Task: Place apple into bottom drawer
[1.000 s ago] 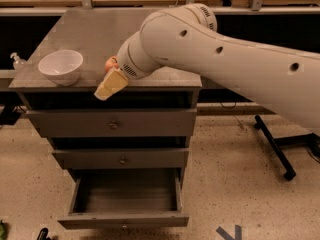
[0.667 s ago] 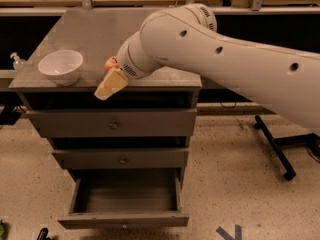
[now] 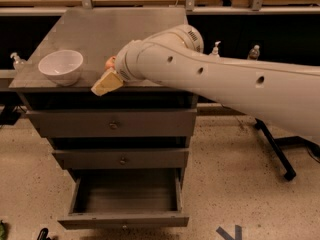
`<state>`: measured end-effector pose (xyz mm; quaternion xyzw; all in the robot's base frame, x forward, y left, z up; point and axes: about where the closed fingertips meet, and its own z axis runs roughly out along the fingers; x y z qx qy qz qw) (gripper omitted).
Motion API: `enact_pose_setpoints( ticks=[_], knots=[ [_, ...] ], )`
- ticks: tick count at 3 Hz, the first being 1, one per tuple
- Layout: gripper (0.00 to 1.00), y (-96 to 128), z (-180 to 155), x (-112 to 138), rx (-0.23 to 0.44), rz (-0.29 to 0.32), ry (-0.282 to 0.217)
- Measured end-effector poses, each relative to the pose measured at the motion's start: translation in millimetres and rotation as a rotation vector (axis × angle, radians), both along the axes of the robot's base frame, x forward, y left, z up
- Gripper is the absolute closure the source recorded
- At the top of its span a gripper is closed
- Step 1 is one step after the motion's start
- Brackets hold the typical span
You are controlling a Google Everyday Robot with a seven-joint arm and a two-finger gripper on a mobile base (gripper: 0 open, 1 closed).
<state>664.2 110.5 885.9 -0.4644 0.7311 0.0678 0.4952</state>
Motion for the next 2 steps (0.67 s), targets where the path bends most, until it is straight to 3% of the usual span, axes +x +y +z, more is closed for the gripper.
enact_pose_setpoints(
  ticks=[1, 2],
  knots=[
    [0.0, 1, -13, 26, 0.109, -0.063, 0.005],
    [0.0, 3, -26, 42, 0.215, -0.106, 0.048]
  ],
)
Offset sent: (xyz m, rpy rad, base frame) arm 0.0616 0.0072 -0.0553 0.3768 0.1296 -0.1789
